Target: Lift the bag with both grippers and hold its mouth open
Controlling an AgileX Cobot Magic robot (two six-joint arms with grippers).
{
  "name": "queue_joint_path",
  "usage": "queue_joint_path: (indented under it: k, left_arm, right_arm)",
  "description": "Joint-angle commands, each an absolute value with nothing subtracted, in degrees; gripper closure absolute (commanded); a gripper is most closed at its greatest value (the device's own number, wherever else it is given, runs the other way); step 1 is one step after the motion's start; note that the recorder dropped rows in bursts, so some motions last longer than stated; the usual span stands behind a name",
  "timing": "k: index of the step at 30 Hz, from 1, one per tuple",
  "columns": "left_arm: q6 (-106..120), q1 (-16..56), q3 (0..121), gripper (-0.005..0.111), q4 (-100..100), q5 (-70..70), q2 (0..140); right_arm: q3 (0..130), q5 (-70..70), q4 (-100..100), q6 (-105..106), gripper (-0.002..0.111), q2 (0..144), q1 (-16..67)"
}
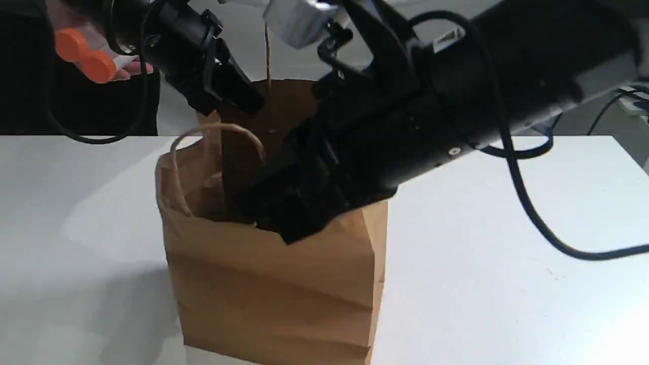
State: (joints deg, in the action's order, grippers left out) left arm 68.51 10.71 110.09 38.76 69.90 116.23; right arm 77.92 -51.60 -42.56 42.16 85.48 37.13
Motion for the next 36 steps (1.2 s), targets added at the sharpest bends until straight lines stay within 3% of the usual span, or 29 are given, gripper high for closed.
queue_joint_path:
  k: [1, 9, 15, 36]
  left_arm:
    - [67.45, 10.57, 110.29, 0.107, 40.92, 69.96, 116.18]
    - [66.11, 7.80, 110.29, 0.107, 49.93, 69.96, 116.44]
    - [60.22, 2.57, 110.29, 0.107, 61.62, 69.96, 119.69]
    - [57.42, 2.94, 110.29, 0.107, 59.35, 69.96, 120.24]
  right_arm:
    - [85.18, -53.81, -41.74, 39.74, 0.108, 85.08, 37.17]
    - [103.20, -60.69, -24.60, 24.80, 0.108, 88.13, 37.17]
    - [110.63, -65.21, -24.53, 22.32, 0.108, 91.76, 37.17]
    - [111.41, -63.80, -26.99, 22.22, 0.108, 93.76, 37.17]
